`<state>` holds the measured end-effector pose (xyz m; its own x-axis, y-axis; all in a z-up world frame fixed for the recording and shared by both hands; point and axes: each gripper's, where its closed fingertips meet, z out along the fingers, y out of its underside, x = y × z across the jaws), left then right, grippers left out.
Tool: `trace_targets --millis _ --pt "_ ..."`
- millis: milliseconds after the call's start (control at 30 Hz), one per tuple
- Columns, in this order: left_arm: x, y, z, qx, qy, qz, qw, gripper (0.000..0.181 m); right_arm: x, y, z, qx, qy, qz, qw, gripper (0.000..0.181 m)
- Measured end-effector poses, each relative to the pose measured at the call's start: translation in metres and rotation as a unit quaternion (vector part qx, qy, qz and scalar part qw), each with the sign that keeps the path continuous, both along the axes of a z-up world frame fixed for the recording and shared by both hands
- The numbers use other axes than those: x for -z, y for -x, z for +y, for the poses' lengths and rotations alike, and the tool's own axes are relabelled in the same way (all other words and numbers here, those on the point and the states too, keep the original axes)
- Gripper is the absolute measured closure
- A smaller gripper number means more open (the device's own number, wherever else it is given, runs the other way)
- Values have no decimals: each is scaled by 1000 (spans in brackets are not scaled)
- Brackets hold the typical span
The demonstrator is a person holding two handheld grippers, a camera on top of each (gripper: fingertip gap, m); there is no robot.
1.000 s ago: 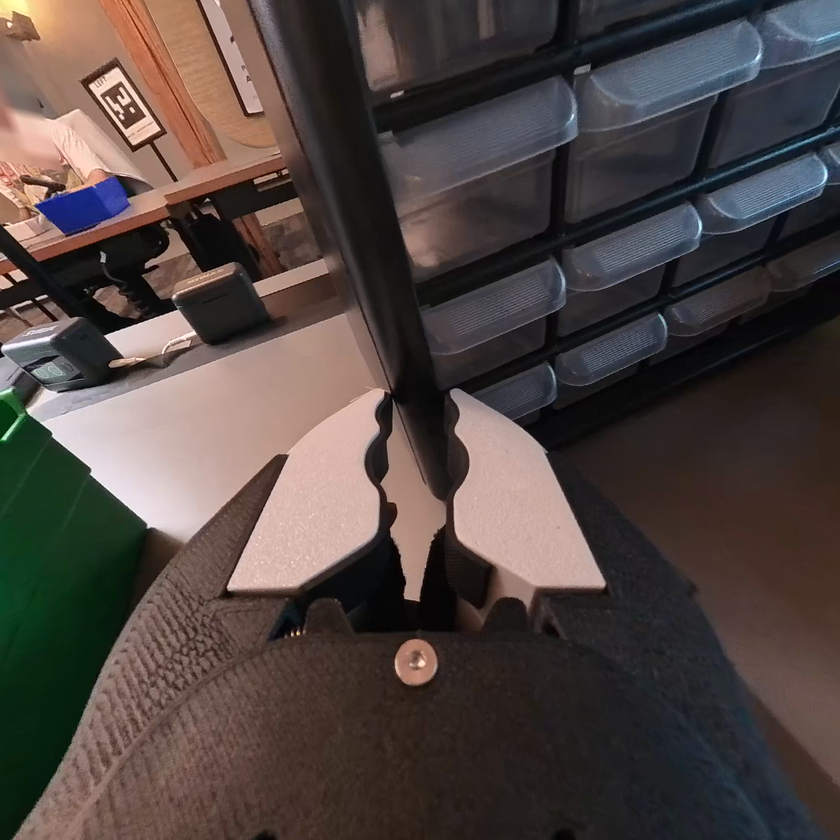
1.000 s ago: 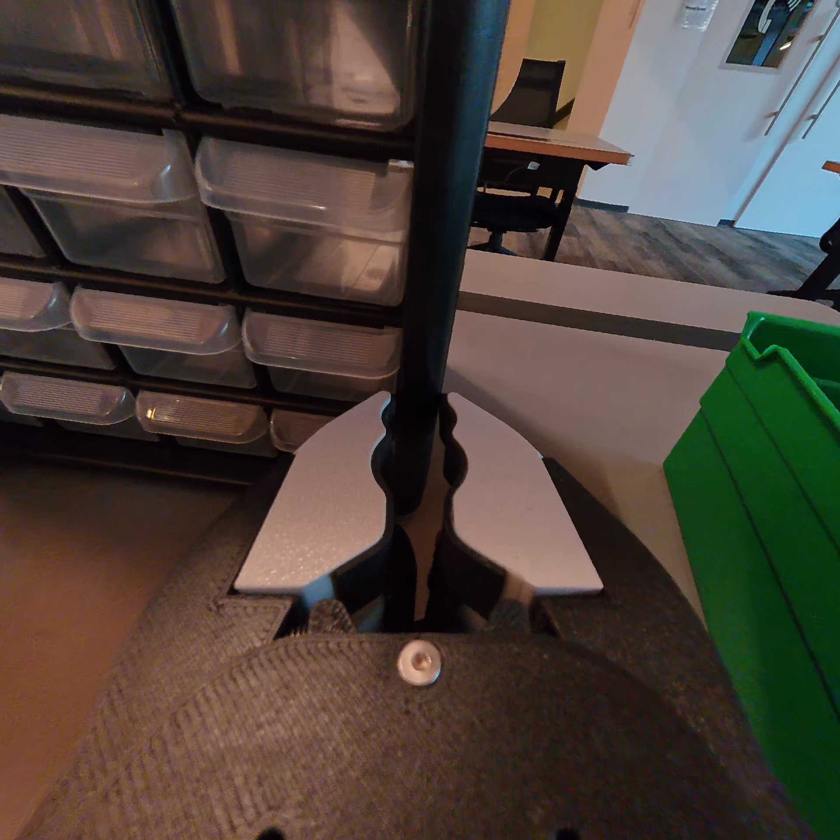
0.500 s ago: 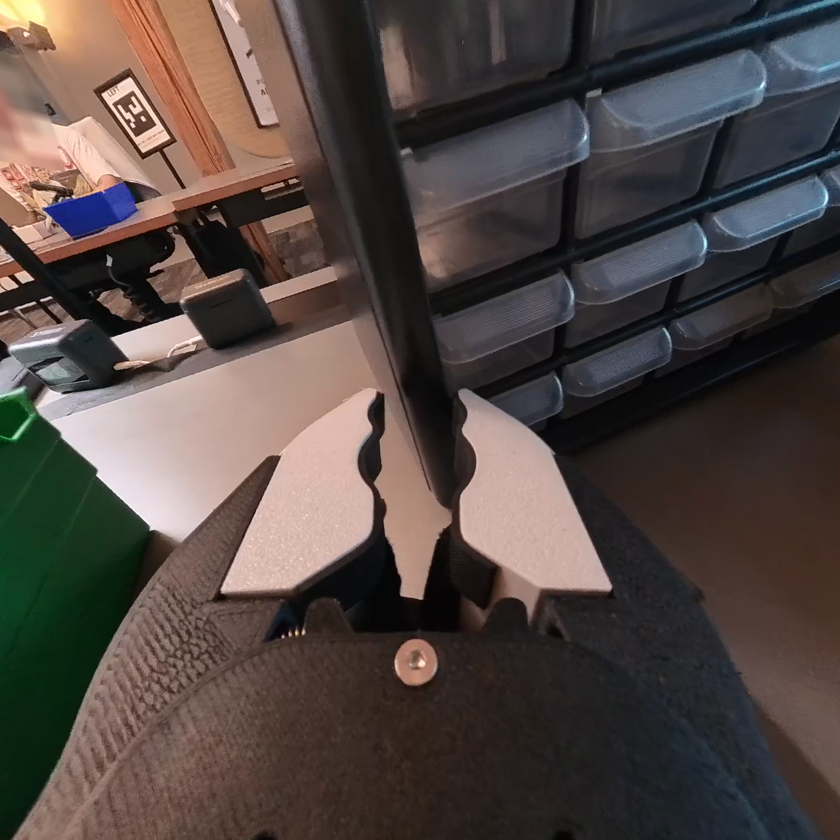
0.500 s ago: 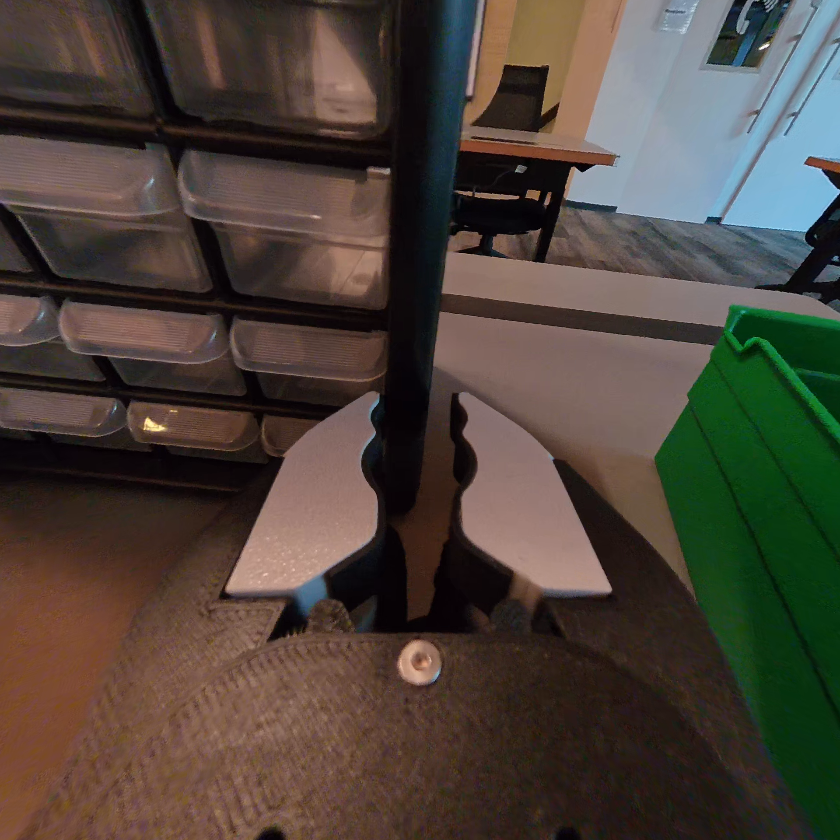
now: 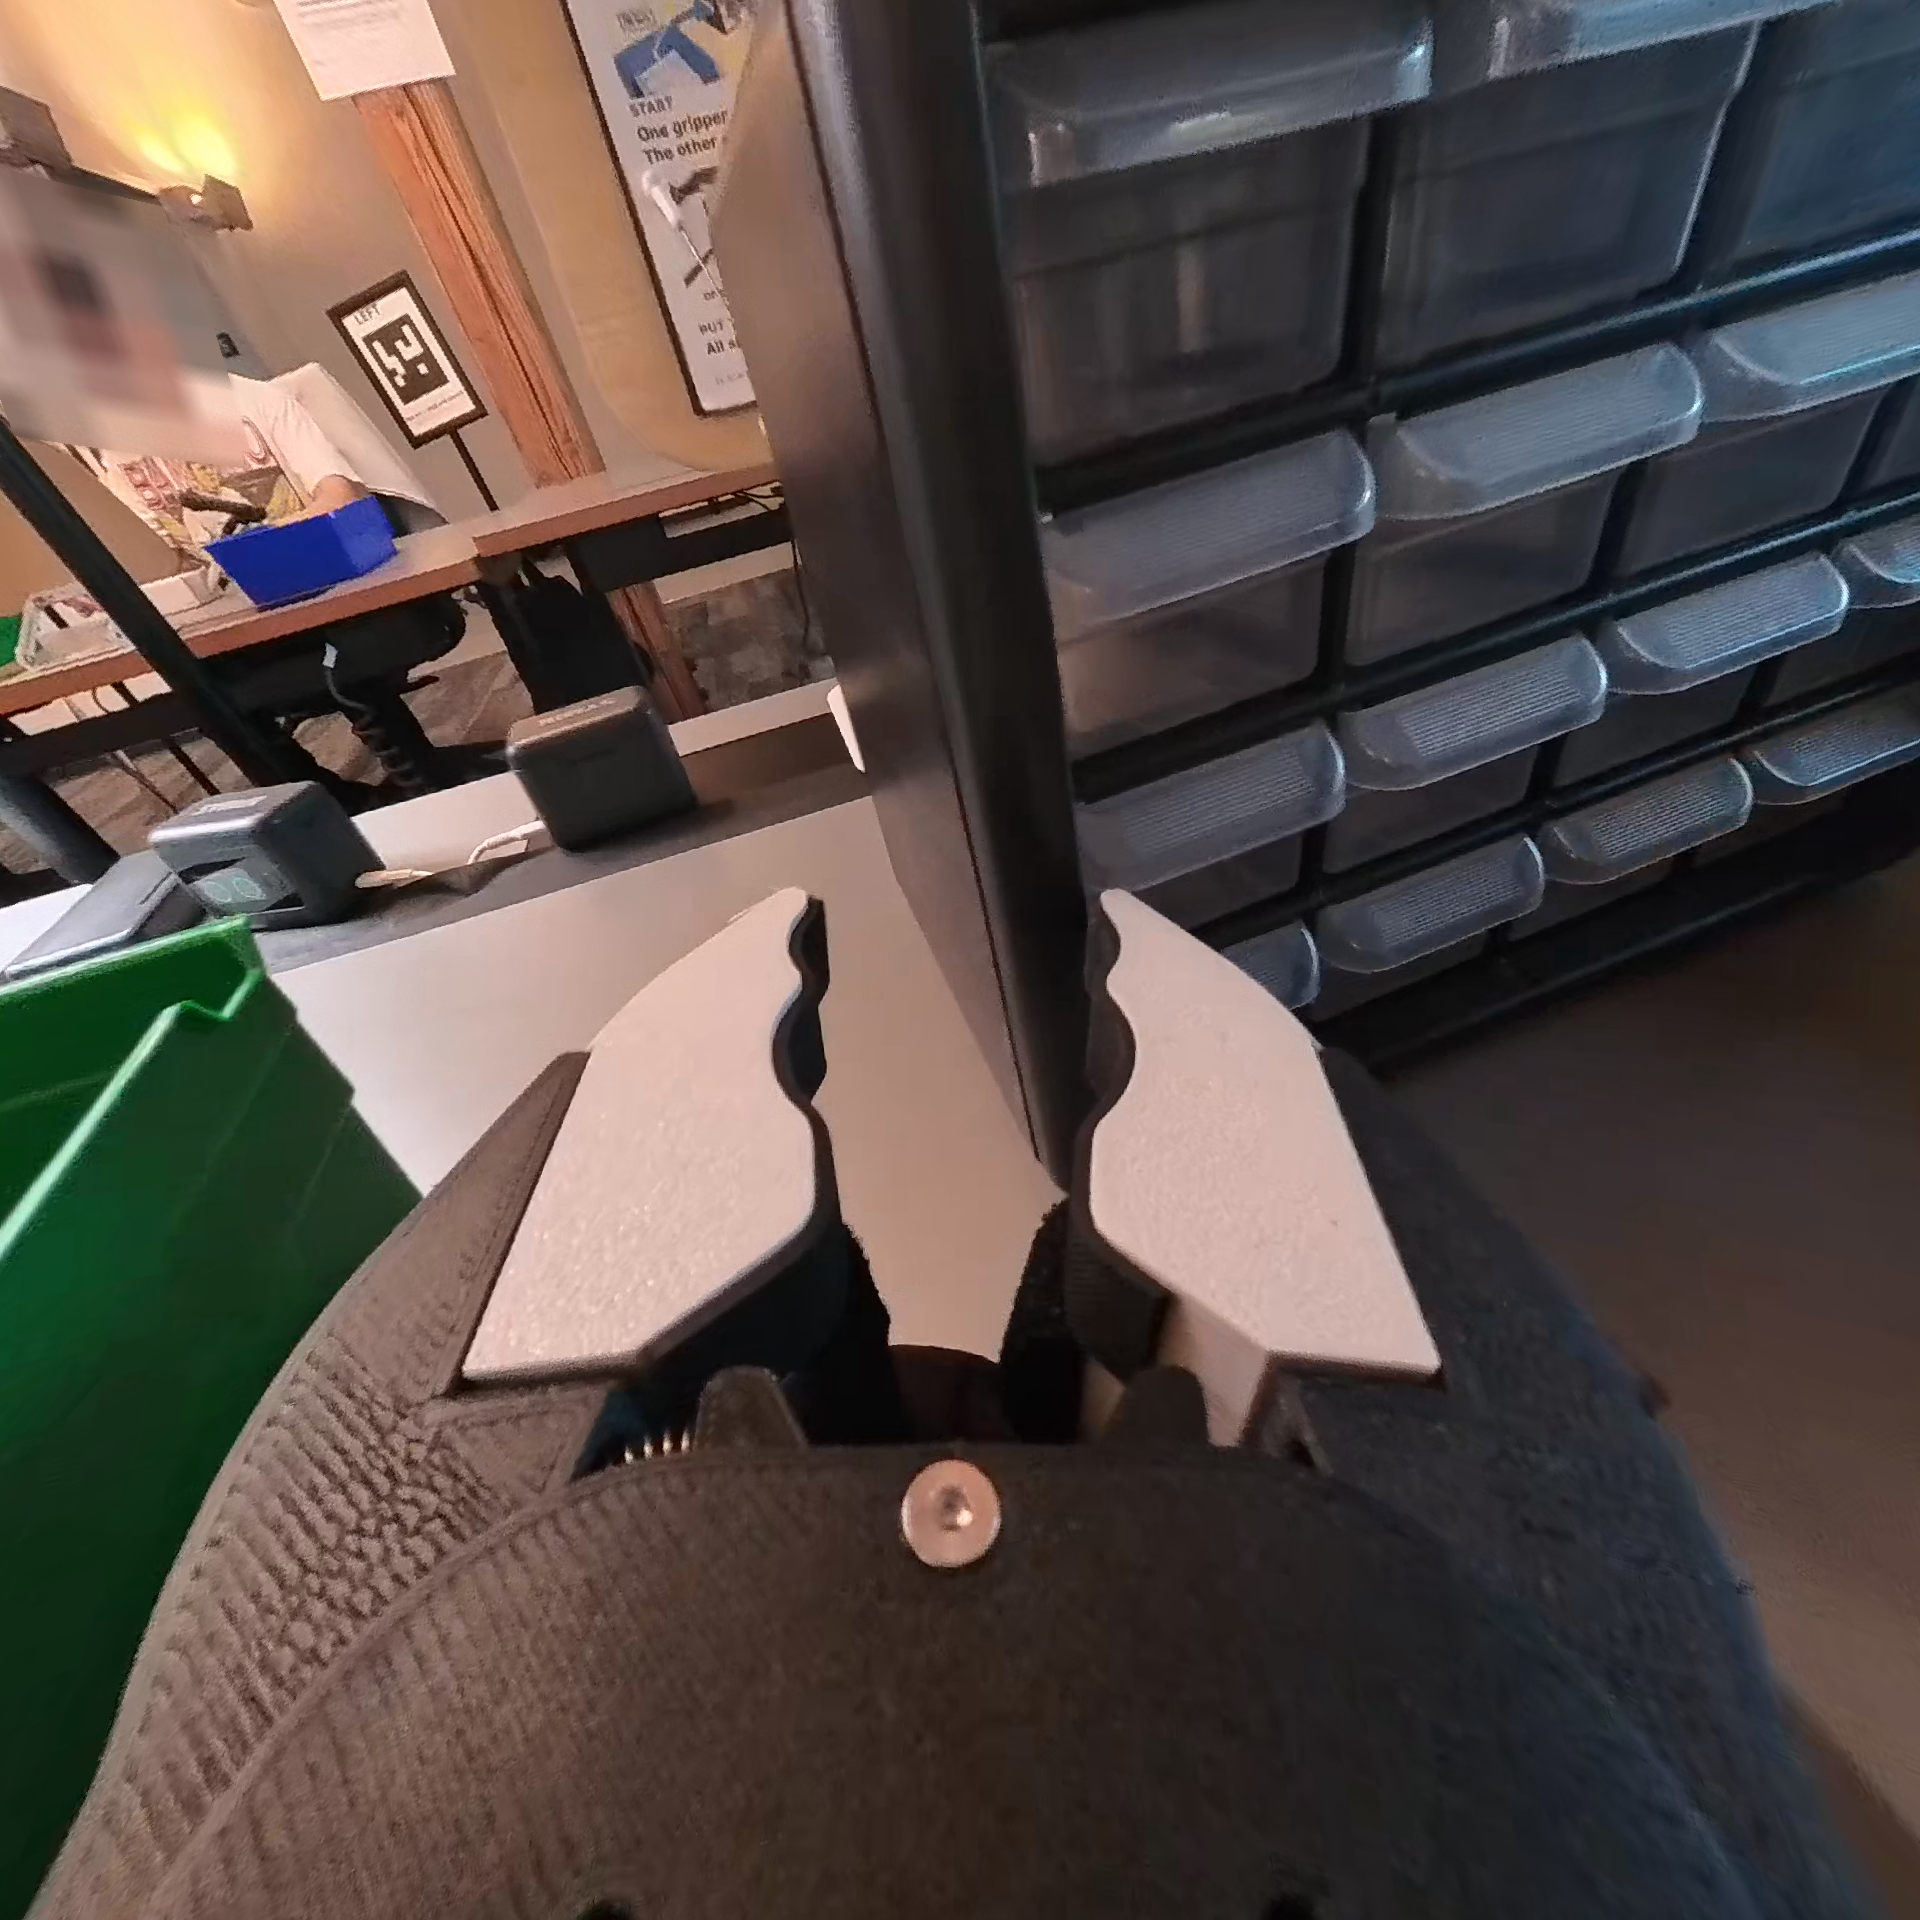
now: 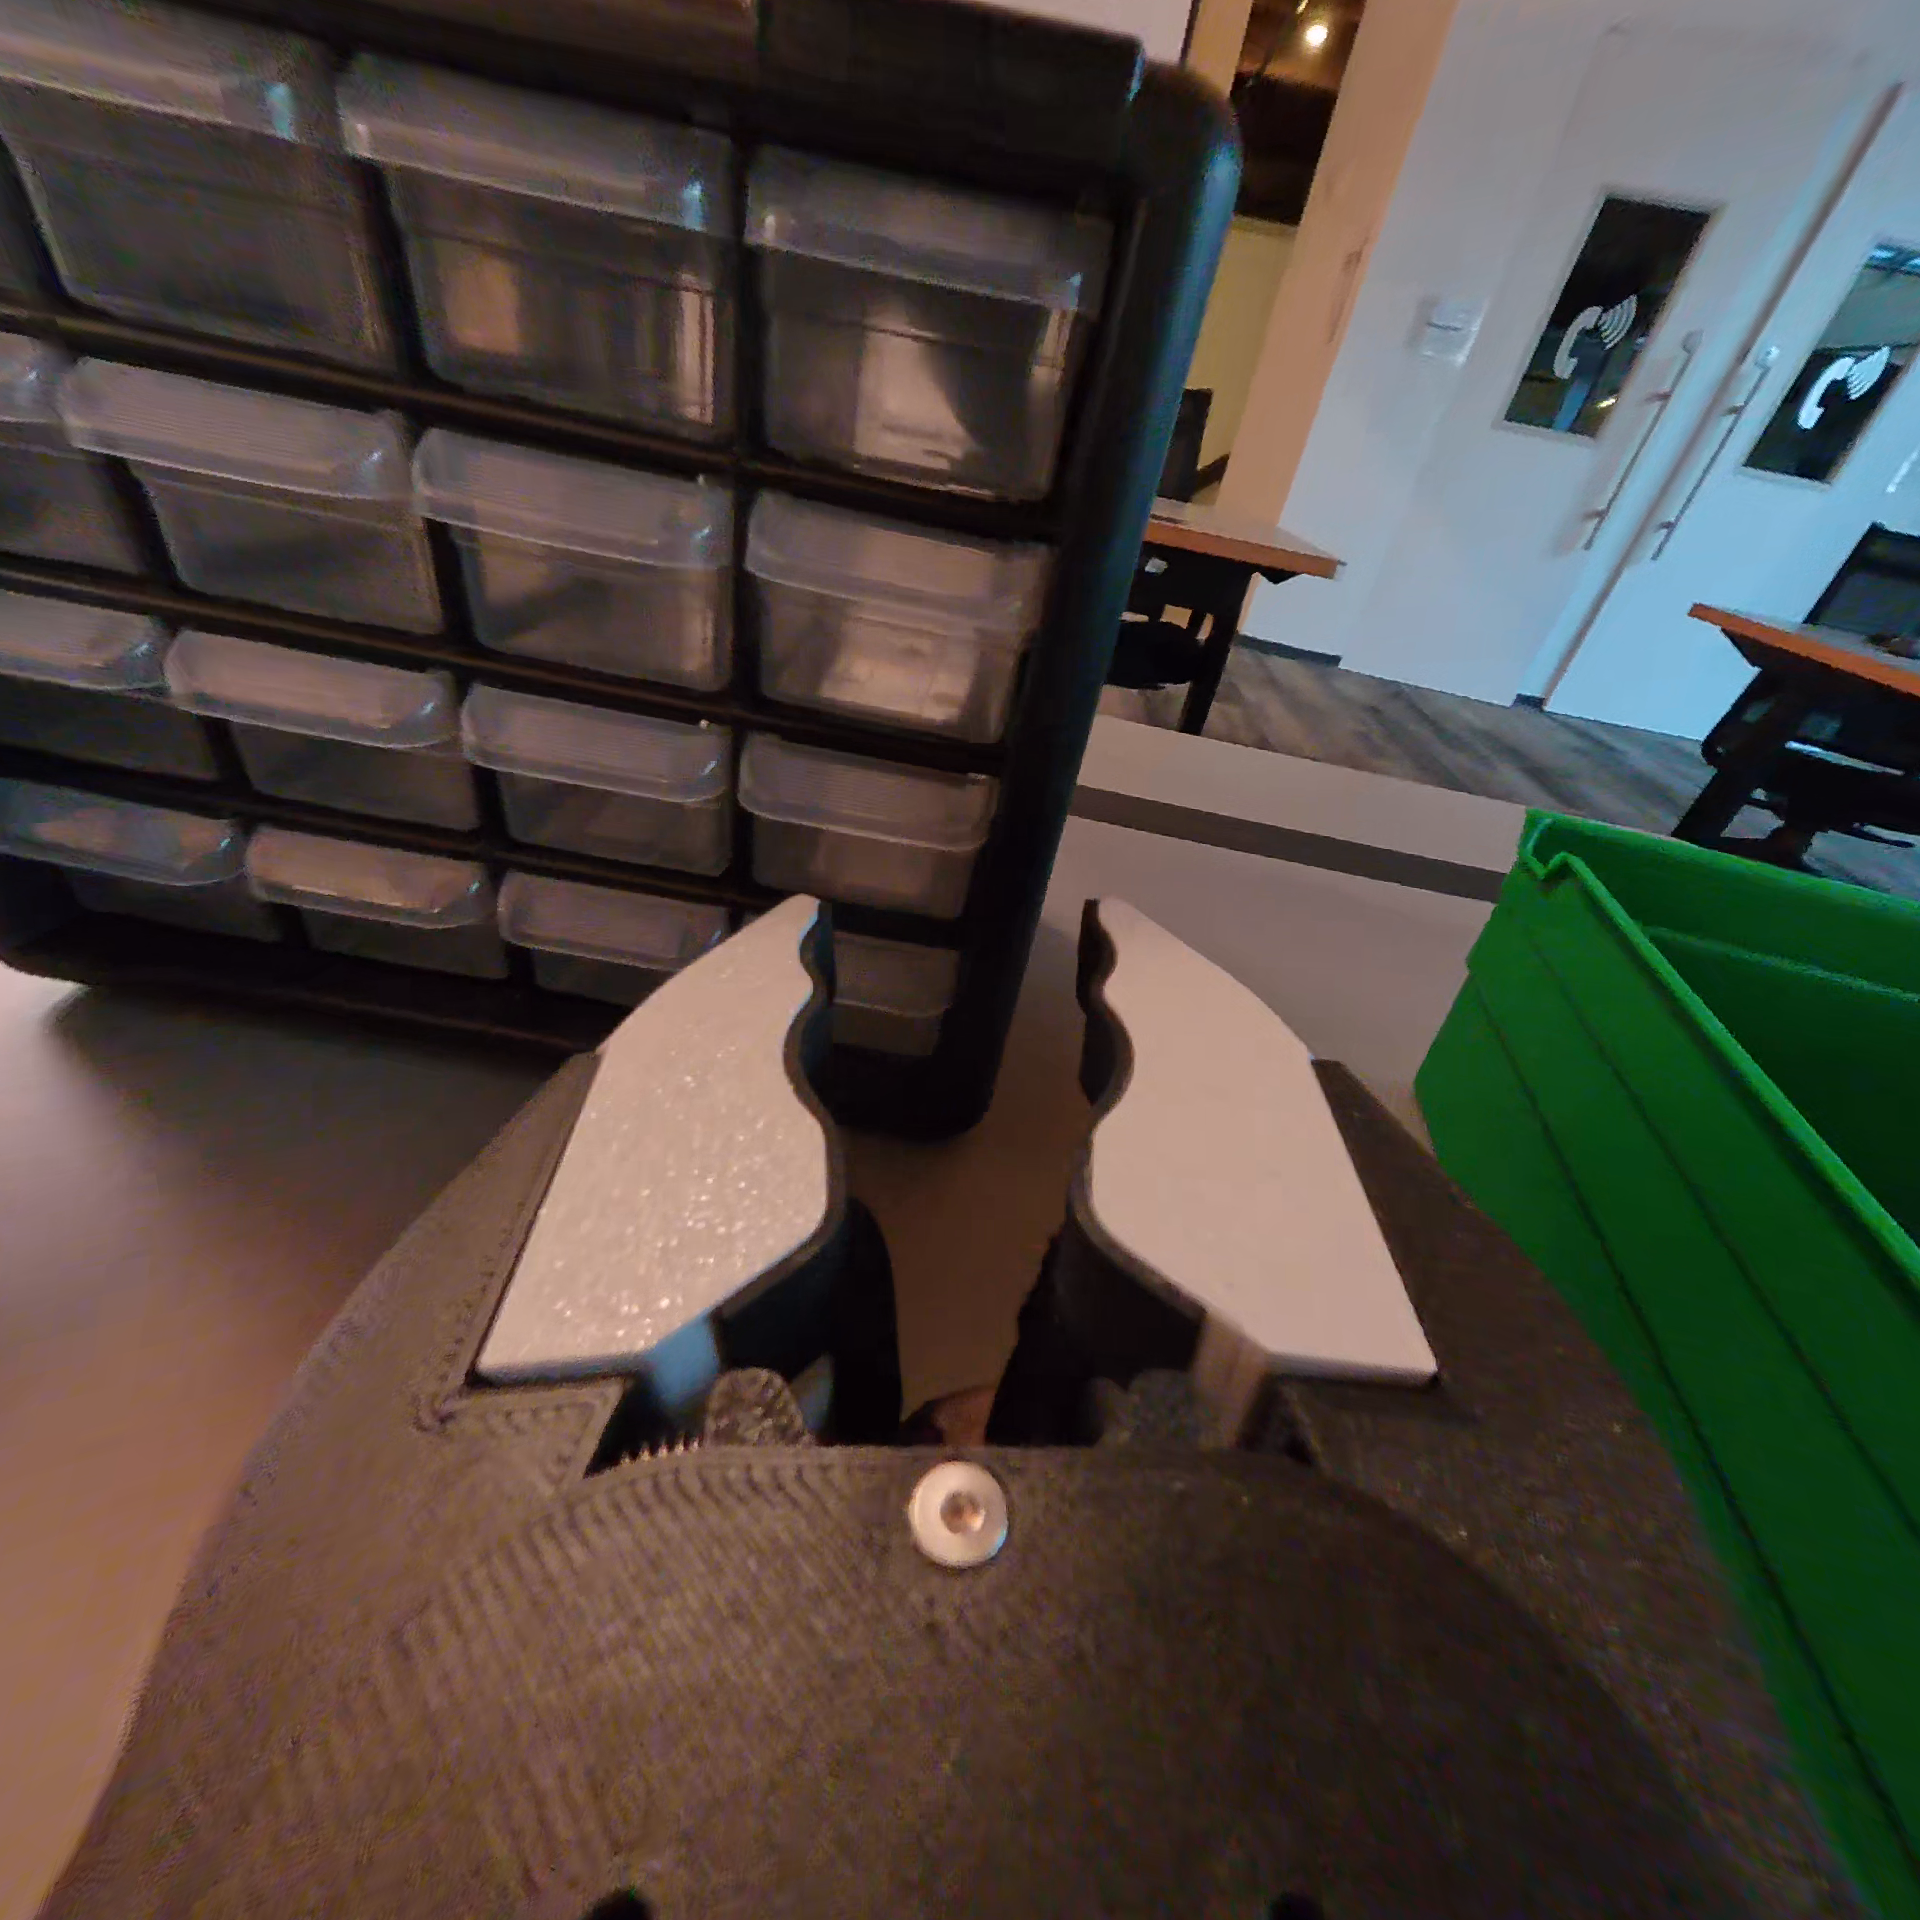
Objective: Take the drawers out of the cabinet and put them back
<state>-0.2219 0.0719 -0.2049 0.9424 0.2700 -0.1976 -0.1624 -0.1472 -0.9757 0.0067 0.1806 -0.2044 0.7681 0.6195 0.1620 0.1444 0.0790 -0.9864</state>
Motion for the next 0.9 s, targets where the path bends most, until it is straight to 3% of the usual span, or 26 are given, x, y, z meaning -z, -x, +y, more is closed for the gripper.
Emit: trace_targets --millis 167,367,467,567,700,900 --pt "-20 -7 -18 6 -49 -17 999 134 10 16 -15 -65 9 -53 996 134" --pt "-26 -19 -23 19 -48 42 998 135 29 37 -35 -90 -95 -218 967 141" --pt "-13 -22 -17 19 -12 80 997 135 36 32 -27 -57 -135 -287 947 143" --pt "-3 -20 -13 13 14 99 995 135 44 29 -17 -18 -194 -376 906 146" --pt "-4 -17 -13 5 10 96 995 137 47 29 -6 20 -230 -420 877 150" --pt "-52 -36 -20 3 -61 193 979 138 52 36 1 22 -251 -441 861 150"
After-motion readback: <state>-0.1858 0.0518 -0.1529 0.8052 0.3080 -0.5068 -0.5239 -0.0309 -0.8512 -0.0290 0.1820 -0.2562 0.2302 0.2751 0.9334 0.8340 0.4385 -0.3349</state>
